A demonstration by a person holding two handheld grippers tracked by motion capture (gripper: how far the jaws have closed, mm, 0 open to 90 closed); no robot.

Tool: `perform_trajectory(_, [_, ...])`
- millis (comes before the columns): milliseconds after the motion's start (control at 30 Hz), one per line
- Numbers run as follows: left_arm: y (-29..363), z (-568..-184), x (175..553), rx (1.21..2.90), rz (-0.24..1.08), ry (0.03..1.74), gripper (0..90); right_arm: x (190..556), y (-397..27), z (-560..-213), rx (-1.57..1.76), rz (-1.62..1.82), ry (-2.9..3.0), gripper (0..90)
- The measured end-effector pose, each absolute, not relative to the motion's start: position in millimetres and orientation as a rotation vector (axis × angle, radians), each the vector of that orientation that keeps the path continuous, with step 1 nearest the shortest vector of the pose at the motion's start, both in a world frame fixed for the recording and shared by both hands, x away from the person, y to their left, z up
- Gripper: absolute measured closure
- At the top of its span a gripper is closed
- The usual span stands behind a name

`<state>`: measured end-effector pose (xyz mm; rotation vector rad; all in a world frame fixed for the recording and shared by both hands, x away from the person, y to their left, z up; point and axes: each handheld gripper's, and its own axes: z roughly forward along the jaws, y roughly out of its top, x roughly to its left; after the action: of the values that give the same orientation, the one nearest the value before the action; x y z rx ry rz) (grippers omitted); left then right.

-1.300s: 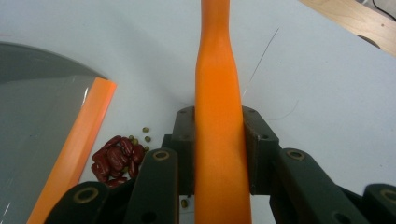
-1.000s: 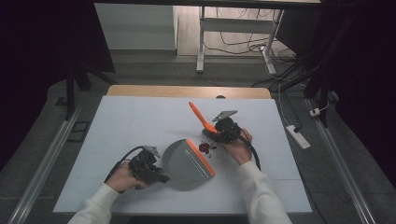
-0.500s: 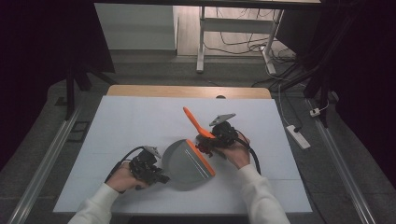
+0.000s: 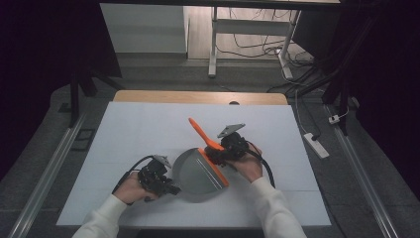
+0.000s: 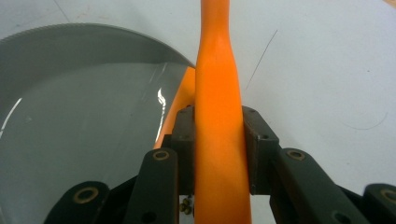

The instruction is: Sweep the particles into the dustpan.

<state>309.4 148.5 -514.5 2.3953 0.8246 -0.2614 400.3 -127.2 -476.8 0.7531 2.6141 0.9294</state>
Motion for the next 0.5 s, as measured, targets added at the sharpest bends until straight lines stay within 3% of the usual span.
perform_trajectory(500, [148.2, -514.2, 308.7, 2.391, -0.256, 0.827, 61.6, 394.1, -121.4, -477.3, 0.719, 0.939, 2.621, 70.2])
